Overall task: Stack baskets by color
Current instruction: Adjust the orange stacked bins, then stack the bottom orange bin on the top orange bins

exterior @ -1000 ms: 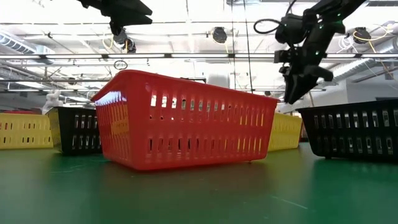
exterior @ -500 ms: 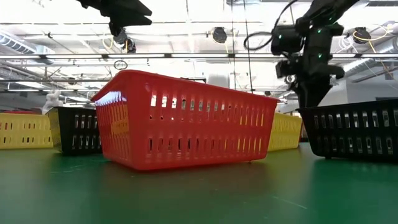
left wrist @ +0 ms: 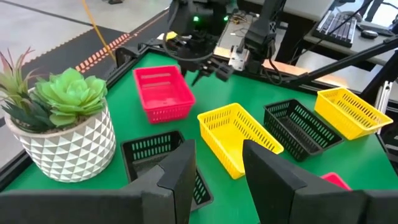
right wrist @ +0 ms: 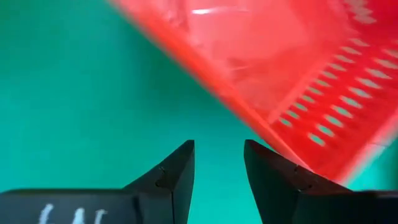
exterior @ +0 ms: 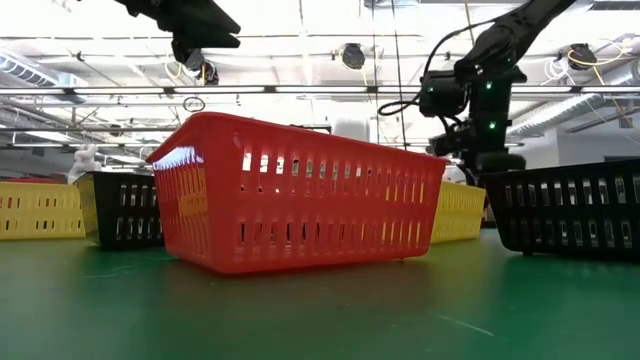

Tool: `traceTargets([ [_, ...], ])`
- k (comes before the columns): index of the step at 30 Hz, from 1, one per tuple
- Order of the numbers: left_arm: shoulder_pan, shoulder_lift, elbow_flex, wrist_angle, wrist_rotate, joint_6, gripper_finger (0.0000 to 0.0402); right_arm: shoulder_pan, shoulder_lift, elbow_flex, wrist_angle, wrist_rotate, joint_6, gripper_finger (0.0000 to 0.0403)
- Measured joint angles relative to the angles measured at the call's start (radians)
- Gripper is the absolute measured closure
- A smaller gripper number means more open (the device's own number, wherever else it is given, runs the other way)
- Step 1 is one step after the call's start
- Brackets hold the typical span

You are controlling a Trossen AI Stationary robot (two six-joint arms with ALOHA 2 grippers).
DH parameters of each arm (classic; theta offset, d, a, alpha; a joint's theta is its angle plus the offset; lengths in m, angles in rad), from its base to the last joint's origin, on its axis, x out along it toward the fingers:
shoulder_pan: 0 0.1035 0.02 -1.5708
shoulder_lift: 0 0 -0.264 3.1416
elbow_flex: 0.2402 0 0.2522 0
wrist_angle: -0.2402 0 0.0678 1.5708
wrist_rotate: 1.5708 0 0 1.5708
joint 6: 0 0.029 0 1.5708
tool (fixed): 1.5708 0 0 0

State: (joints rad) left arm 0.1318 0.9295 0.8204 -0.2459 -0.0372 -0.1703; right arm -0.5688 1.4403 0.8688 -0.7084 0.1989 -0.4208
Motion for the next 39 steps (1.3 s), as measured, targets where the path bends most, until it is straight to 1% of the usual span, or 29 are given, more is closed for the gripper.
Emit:
traceTargets([
  [1,0.0,0.0,0.0,-0.002,0.0,0.0,0.0268,-0.01,0.0,0.0,0.02,0.035,-0.014,0.027],
  [3,0.0,0.0,0.0,-0.005,0.0,-0.001,0.0268,-0.033,-0.002,0.0,0.061,0.064,-0.033,0.027],
  [9,0.0,0.0,0.0,-0.005,0.0,-0.002,0.0268,-0.092,-0.005,0.0,0.161,0.051,-0.053,0.027],
  [13,0.0,0.0,0.0,-0.005,0.0,-0.01,0.0268,-0.108,-0.006,0.0,0.194,-0.017,-0.057,0.027],
  [14,0.0,0.0,0.0,-0.005,0.0,-0.013,0.0268,-0.108,-0.009,0.0,0.194,-0.013,-0.055,0.027],
  [16,-0.001,0.0,0.0,-0.005,-0.001,-0.027,0.0268,-0.107,-0.026,0.0,0.16,0.035,-0.055,0.027],
  [19,-0.023,0.009,0.0,-0.009,-0.04,-0.053,0.0268,-0.097,-0.091,0.0,0.105,0.117,-0.031,0.027],
  [21,-0.049,0.024,0.001,-0.009,-0.077,-0.048,0.0268,-0.089,-0.161,0.0,0.087,0.119,0.015,0.027],
  [23,-0.078,0.043,0.001,0.001,-0.116,-0.034,0.0268,-0.072,-0.23,0.0,0.091,0.082,0.077,0.027],
  [26,-0.121,0.09,0.03,-0.019,-0.159,-0.019,0.0268,-0.025,-0.326,0.0,0.09,-0.012,0.145,0.027],
  [28,-0.149,0.138,0.07,-0.064,-0.181,-0.027,0.0268,0.022,-0.37,0.001,0.083,-0.042,0.176,0.027],
  [30,-0.174,0.191,0.128,-0.15,-0.199,-0.061,0.0268,0.074,-0.398,0.001,0.072,-0.037,0.209,0.027],
  [33,-0.214,0.291,0.239,-0.306,-0.208,-0.142,0.0268,0.139,-0.415,0.001,0.092,0.024,0.275,0.027],
  [36,-0.254,0.394,0.361,-0.429,-0.208,-0.201,0.0268,0.174,-0.415,0.001,0.178,0.064,0.346,0.027],
  [39,-0.288,0.482,0.483,-0.522,-0.208,-0.236,0.0268,0.192,-0.41,0.001,0.319,0.056,0.357,0.027],
])
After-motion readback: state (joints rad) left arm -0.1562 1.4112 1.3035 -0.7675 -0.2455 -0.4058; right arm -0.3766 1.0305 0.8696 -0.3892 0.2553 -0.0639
